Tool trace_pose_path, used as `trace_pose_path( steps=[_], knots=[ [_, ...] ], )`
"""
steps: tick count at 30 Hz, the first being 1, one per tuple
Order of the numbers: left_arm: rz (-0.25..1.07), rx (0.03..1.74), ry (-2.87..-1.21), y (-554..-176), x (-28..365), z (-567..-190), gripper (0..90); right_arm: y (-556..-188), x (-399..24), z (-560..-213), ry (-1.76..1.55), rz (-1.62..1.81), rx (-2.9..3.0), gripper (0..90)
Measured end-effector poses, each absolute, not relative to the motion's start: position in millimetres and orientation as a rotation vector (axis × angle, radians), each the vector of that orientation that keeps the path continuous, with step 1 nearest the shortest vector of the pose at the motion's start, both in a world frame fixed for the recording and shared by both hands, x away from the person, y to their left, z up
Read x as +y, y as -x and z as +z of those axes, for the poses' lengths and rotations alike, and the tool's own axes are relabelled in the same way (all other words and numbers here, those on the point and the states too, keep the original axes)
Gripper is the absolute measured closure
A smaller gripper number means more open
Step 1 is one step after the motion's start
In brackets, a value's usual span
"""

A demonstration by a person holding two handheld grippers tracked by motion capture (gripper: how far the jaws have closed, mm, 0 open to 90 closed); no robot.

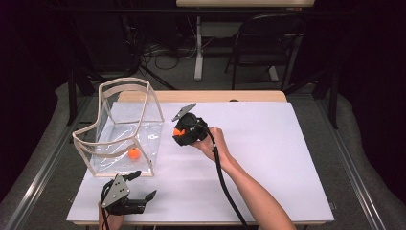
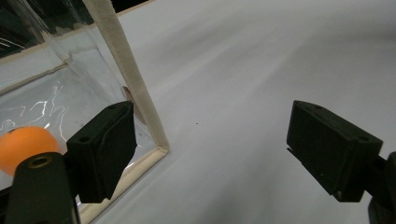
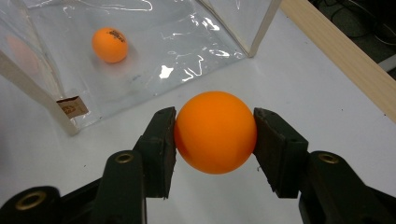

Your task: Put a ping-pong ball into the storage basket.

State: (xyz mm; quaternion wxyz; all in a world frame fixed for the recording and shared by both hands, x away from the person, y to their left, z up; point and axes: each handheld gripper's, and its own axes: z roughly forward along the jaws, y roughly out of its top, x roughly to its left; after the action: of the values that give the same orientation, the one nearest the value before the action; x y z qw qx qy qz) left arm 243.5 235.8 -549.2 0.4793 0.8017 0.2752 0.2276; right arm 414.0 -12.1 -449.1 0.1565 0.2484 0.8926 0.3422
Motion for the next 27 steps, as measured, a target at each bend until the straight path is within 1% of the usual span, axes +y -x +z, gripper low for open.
trace_pose_path(
  steps=[27],
  knots=[
    [0.558,0.671,-1.955,-243.3,236.4,-548.8,16.1,-406.6,-6.0,-425.3,-0.655,1.002,2.559,50.5]
  ],
)
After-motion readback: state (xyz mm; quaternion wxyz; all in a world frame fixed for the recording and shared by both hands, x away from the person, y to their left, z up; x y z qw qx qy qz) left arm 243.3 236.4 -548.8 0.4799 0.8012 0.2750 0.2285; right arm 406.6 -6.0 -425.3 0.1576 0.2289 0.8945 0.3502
